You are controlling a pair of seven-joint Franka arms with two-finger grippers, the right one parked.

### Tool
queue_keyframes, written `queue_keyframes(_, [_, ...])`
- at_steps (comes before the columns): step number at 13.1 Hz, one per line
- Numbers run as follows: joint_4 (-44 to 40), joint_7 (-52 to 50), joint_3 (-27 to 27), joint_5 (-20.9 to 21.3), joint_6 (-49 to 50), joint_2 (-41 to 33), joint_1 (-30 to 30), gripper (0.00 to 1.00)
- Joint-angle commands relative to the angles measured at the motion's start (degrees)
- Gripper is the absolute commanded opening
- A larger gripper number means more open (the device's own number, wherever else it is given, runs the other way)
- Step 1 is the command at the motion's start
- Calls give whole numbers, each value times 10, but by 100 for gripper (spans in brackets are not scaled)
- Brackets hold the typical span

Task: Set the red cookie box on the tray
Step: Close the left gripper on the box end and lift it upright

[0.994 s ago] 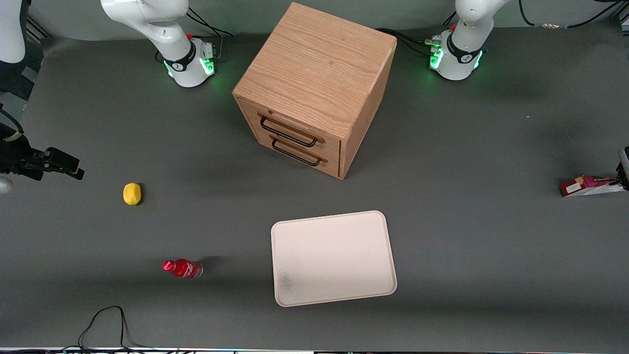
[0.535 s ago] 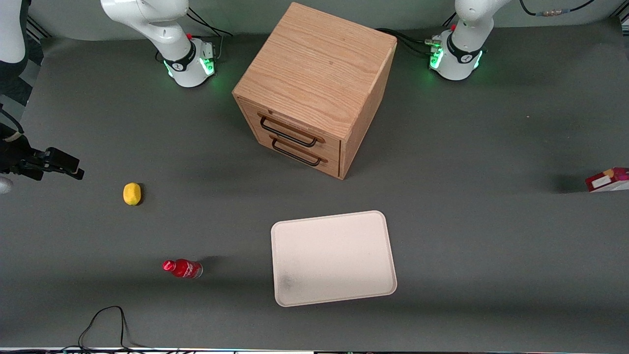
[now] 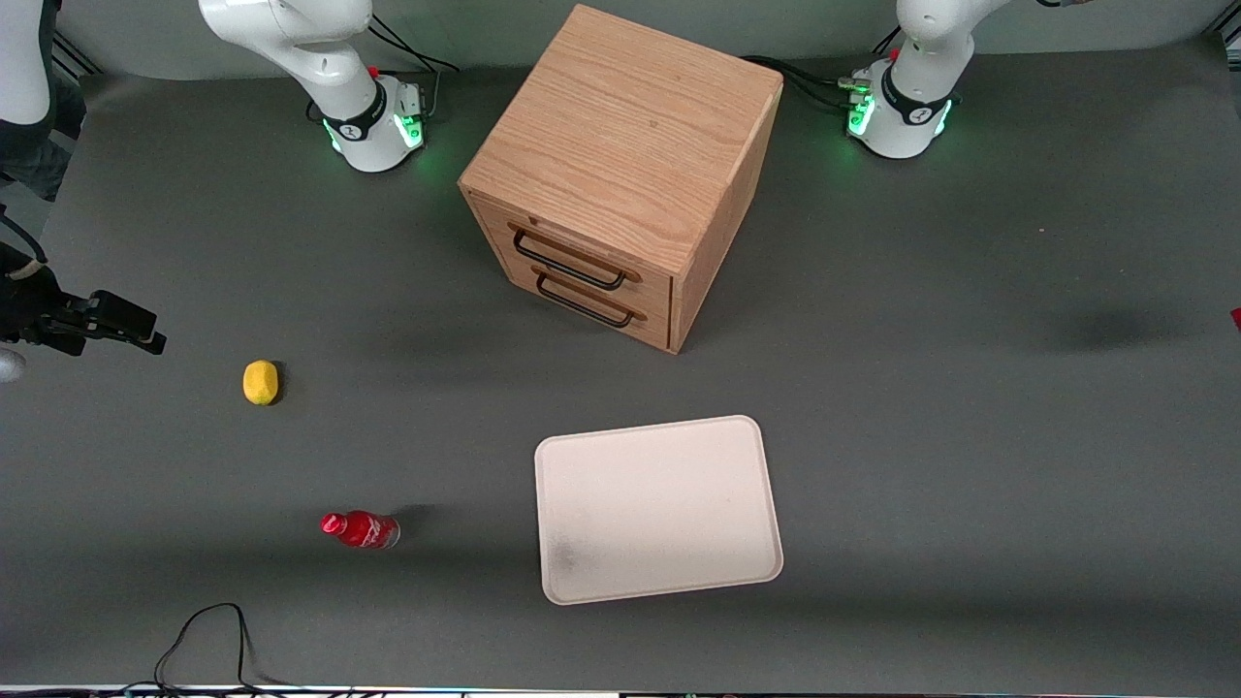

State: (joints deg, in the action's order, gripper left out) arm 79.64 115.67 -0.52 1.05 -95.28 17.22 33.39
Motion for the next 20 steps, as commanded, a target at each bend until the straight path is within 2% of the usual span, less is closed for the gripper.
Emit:
queue_keyframes(1, [-11, -69, -5, 4, 30, -17, -23, 0])
queue_keyframes(5, [-12, -272, -5, 4, 47, -29, -67, 0])
queue_keyframes(15, [-34, -875, -3, -5, 79, -31, -183, 0])
queue_keyframes(17, [-61, -972, -4, -4, 112, -27, -203, 0])
queue_keyframes(20, [-80, -1068, -5, -3, 131, -17, -264, 0])
